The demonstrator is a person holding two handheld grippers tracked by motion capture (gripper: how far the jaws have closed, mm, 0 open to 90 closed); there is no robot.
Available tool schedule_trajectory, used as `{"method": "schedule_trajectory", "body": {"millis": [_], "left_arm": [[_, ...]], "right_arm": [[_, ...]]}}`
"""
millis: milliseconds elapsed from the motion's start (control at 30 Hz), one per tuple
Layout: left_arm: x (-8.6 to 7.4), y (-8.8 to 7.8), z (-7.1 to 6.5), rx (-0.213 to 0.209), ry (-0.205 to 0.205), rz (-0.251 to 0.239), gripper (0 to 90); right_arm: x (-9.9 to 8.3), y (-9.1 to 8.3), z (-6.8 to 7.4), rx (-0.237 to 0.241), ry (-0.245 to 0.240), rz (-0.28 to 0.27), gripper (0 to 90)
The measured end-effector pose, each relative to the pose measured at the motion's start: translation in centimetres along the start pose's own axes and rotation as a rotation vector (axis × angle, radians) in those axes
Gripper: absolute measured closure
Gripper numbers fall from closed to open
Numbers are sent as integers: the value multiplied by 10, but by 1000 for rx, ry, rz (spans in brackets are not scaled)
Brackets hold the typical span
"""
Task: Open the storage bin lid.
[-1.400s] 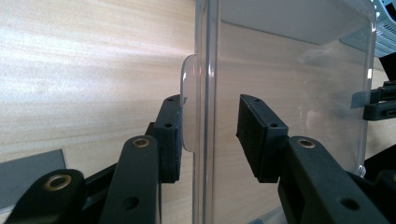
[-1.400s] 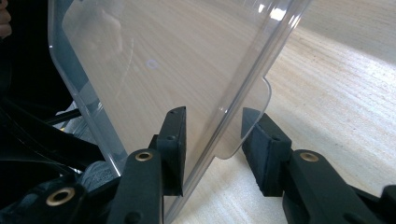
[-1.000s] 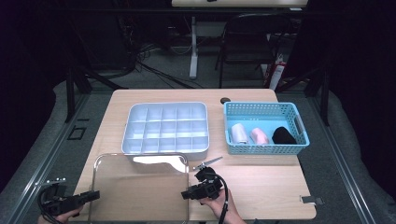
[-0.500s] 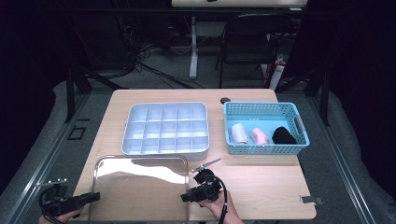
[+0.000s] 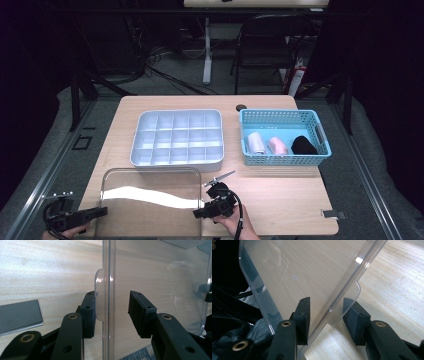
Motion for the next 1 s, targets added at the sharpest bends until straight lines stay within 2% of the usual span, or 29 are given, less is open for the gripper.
{"method": "schedule_trajectory", "body": {"millis": [167,367,433,600,633,667,733,967,1000], "left_arm": [[0,0,1,5,8,6,582],[0,2,1,13,-6,10,573],[-1,4,2,15,-5,-3,570],[-2,4,4,19,-16,26,558],[-2,7,5,17,-16,-1,557],[-2,7,5,26,-13,14,555],[-2,9,5,25,-17,8,551],[-1,6,5,72,7,13,534],[-1,5,5,72,0,6,525]], "right_arm": [[0,1,1,1,-3,4,575],[0,2,0,1,-5,9,572],[1,2,0,-4,-11,7,570],[1,2,-1,-6,-17,8,568],[1,2,-1,-9,-17,8,566],[1,2,-1,-10,-22,11,563],[1,3,-1,-16,-15,8,561],[1,3,-2,-29,-27,20,523],[1,3,-2,-28,-31,18,511]]}}
Point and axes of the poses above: each handheld gripper's, and its own axes: y roughly forward along the jaws, x roughly out of its top, z roughly to its left, the point moved 5 cm from there along y, roughly forward along the jaws, and after that the axes turned 14 degrees about -x, right-handed, at the moved point
